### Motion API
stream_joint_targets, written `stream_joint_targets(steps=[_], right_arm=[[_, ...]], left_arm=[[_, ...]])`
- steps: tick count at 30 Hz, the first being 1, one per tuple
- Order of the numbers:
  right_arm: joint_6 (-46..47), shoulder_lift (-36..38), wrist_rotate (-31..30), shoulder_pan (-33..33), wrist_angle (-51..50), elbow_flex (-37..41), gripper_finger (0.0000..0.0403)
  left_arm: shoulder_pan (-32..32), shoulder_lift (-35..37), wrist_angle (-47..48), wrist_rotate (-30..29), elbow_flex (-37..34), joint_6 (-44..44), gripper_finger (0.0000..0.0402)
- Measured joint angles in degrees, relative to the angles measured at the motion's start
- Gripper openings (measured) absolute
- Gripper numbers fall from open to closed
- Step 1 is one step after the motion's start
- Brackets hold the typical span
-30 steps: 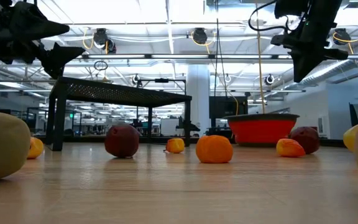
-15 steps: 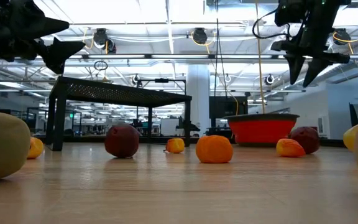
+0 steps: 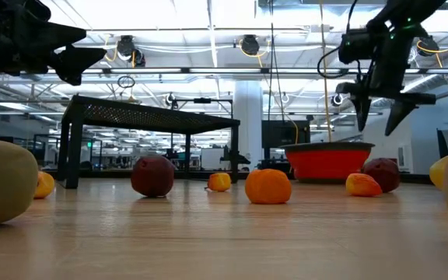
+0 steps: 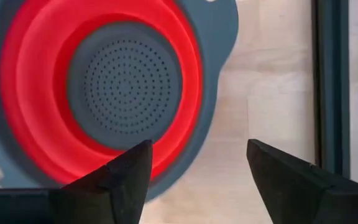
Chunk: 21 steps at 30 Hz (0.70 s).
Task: Pick & Place Fruit
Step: Put the red strainer bowl on the shelf
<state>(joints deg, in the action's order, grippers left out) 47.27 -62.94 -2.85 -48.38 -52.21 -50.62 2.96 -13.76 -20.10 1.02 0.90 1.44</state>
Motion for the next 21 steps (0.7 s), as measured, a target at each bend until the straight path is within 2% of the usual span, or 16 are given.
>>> stream_joint_targets(steps=[6,13,21], right_arm=[[0.5,-0.9,4.3,-0.8,10.1,5.2,0.0249],[3.0,-2.3,4.5,-0.8,14.6,9.9,0.0234],[2.4,-2.7,1.0,-0.8,18.0,10.5,0.0175]], left_arm=[[0.0,0.0,0.0,0.0,0.0,0.4,0.0271],[0.0,0.0,0.0,0.1,0.0,0.3,0.0271],[0.0,0.0,0.0,0.2,0.0,0.2,0.0271]])
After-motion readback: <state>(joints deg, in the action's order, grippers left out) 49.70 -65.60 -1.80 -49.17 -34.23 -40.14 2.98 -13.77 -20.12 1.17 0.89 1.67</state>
